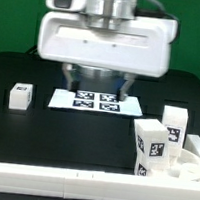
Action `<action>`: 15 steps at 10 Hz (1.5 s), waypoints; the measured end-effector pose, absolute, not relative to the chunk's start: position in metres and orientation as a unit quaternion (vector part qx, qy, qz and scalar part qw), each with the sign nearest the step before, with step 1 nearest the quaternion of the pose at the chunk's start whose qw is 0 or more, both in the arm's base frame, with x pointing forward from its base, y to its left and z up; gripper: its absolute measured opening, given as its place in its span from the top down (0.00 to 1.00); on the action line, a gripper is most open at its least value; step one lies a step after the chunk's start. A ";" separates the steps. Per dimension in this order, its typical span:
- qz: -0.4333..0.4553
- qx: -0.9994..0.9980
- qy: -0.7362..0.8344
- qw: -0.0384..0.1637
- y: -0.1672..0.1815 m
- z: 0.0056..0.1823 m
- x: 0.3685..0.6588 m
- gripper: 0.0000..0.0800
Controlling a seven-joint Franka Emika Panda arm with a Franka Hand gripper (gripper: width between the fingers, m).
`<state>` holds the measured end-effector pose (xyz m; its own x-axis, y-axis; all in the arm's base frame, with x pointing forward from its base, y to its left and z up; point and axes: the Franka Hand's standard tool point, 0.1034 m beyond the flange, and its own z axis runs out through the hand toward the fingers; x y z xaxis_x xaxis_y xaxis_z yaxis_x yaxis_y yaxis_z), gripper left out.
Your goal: Assemble stool
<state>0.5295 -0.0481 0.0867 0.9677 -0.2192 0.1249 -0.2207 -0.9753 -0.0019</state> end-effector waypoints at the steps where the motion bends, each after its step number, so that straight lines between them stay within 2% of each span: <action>1: 0.053 0.997 -0.057 0.011 -0.070 0.083 0.522 0.19; 2: 0.047 0.998 -0.030 0.017 -0.091 0.080 0.516 0.19; 3: 0.050 0.998 0.014 0.035 -0.093 0.075 0.510 0.19; 7: 0.033 0.999 0.027 0.032 -0.092 0.072 0.506 0.19; 9: -0.070 0.997 0.023 -0.002 -0.111 0.058 0.471 0.19; 10: -0.138 0.990 0.027 -0.015 -0.132 0.055 0.453 0.19; 12: -0.207 0.978 0.017 -0.013 -0.149 0.057 0.449 0.19; 15: -0.304 0.952 0.011 -0.020 -0.147 0.053 0.443 0.19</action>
Offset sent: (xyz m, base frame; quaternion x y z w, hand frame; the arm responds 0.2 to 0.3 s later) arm 0.0000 0.0000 0.0000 0.0000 0.0000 -0.1296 0.9916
